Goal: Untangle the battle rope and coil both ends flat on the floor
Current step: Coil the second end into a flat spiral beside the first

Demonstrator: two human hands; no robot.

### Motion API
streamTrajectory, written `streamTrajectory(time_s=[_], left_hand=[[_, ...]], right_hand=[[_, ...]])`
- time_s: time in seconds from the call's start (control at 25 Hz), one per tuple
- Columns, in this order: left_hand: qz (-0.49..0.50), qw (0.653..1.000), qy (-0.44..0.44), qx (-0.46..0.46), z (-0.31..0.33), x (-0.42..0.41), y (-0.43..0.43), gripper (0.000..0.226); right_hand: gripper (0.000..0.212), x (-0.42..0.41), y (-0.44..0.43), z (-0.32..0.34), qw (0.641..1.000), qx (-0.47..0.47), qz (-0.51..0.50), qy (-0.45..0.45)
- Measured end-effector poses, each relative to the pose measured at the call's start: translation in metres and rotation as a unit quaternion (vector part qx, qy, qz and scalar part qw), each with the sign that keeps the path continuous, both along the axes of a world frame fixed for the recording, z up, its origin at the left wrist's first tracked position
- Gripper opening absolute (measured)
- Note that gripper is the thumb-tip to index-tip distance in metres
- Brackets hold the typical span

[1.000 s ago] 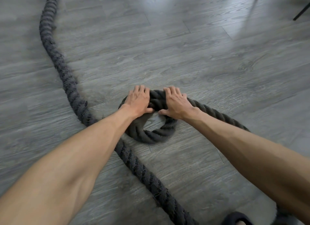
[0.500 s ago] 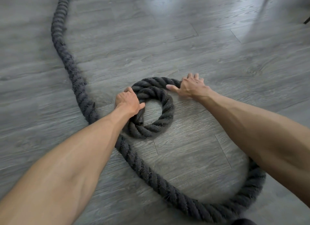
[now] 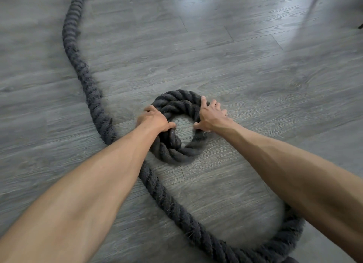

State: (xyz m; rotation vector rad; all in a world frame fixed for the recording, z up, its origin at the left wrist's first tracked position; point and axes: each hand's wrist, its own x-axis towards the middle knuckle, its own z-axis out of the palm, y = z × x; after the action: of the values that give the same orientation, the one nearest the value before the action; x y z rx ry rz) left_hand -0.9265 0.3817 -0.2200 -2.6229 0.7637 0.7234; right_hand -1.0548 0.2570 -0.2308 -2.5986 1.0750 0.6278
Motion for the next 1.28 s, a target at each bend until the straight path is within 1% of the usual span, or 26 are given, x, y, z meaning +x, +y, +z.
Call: streamTrajectory(time_s=[0.08,0.12,0.16,0.2,0.28,0.32,0.36,0.44,0.52,0.68,0.76,0.88,0.96,1.04,1.12,1.16,1.28], left_hand=[[-0.097,0.994,-0.053,-0.014,0.000,-0.001,-0.014,0.138],[-0.166,0.984,-0.054,-0.036,-0.002,-0.001,-0.021,0.142],[-0.231,0.971,-0.026,-0.064,-0.005,-0.002,-0.025,0.139],[-0.278,0.955,0.007,-0.103,-0.009,-0.003,-0.026,0.128],[-0.310,0.931,0.023,-0.189,-0.018,-0.007,-0.022,0.095],[-0.304,0.928,0.017,-0.214,-0.020,-0.008,-0.018,0.086],[-0.291,0.930,0.010,-0.222,-0.021,-0.007,-0.017,0.083],[-0.263,0.942,0.003,-0.207,-0.021,-0.009,-0.014,0.083],[-0.246,0.950,-0.028,-0.191,-0.016,-0.011,-0.011,0.084],[-0.209,0.952,-0.090,-0.206,-0.019,-0.014,0.008,0.087],[-0.181,0.960,-0.097,-0.191,-0.020,-0.014,0.015,0.092],[-0.134,0.974,-0.092,-0.159,-0.019,-0.015,0.020,0.091],[-0.105,0.981,-0.073,-0.147,-0.016,-0.017,0.019,0.090],[-0.078,0.985,-0.059,-0.142,-0.016,-0.019,0.018,0.090],[-0.050,0.988,-0.043,-0.139,-0.014,-0.021,0.017,0.091],[-0.034,0.991,-0.032,-0.128,-0.010,-0.021,0.016,0.094],[0.001,0.998,0.019,-0.062,-0.001,-0.017,0.010,0.107]], right_hand=[[0.112,-0.005,-0.007,-0.003,0.994,-0.013,0.102,-0.032],[0.108,-0.006,-0.008,-0.005,0.987,-0.017,0.153,-0.048],[0.104,-0.008,-0.009,-0.005,0.981,-0.014,0.184,-0.066],[0.100,-0.009,-0.009,-0.006,0.977,-0.008,0.199,-0.083],[0.096,-0.013,-0.009,-0.007,0.974,0.002,0.204,-0.100],[0.098,-0.016,-0.010,-0.006,0.977,0.003,0.190,-0.101],[0.101,-0.019,-0.012,-0.007,0.982,-0.004,0.162,-0.094],[0.113,-0.034,-0.019,-0.008,0.995,-0.015,0.087,-0.057],[0.121,-0.051,-0.027,-0.005,0.999,-0.023,0.032,-0.034],[0.118,-0.073,-0.037,0.001,0.999,-0.031,-0.037,-0.003],[0.117,-0.077,-0.034,0.001,0.995,-0.010,-0.095,0.010],[0.120,-0.077,-0.028,0.005,0.985,0.006,-0.169,0.025],[0.123,-0.079,-0.026,0.008,0.982,0.017,-0.182,0.043],[0.132,-0.077,-0.024,0.008,0.981,0.039,-0.184,0.050],[0.142,-0.074,-0.024,0.005,0.984,0.047,-0.162,0.049],[0.143,-0.072,-0.025,0.006,0.986,0.049,-0.149,0.049],[0.129,-0.069,-0.035,0.006,0.988,0.074,-0.131,0.025]])
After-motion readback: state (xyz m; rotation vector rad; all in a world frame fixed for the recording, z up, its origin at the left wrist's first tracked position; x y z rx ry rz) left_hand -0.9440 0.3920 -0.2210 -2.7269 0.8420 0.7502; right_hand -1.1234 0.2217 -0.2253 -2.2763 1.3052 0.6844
